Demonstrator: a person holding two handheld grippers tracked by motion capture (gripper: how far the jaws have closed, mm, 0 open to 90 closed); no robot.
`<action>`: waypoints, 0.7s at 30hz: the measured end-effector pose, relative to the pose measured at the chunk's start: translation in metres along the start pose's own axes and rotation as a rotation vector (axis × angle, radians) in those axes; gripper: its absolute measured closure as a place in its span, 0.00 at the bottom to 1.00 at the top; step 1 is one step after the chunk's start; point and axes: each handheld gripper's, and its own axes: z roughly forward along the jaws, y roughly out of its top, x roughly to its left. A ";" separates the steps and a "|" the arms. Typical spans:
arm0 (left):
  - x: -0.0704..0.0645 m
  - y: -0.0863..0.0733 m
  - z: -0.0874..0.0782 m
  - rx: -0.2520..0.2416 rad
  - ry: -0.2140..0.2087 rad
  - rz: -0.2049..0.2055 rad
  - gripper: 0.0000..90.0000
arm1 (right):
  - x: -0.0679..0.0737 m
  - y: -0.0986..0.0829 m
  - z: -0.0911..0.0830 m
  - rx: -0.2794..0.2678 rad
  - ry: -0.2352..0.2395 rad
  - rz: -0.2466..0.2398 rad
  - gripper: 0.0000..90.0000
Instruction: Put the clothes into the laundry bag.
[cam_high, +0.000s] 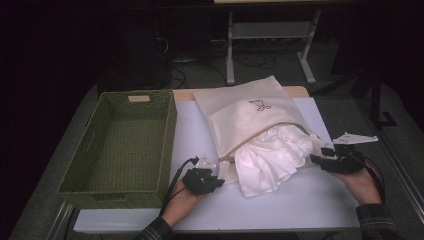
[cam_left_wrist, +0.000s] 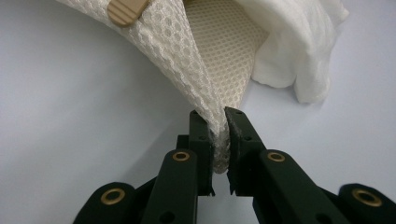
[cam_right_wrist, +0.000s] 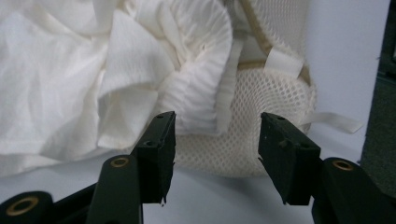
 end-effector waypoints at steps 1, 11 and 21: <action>0.000 0.000 0.000 0.000 -0.001 -0.002 0.90 | 0.000 -0.001 0.003 0.006 0.003 0.000 0.51; 0.000 0.000 0.000 0.001 -0.002 -0.005 0.90 | 0.001 0.001 0.033 0.077 0.012 0.011 0.87; -0.001 0.000 0.000 0.002 -0.002 -0.004 0.90 | -0.001 0.015 0.033 0.020 0.052 0.008 0.80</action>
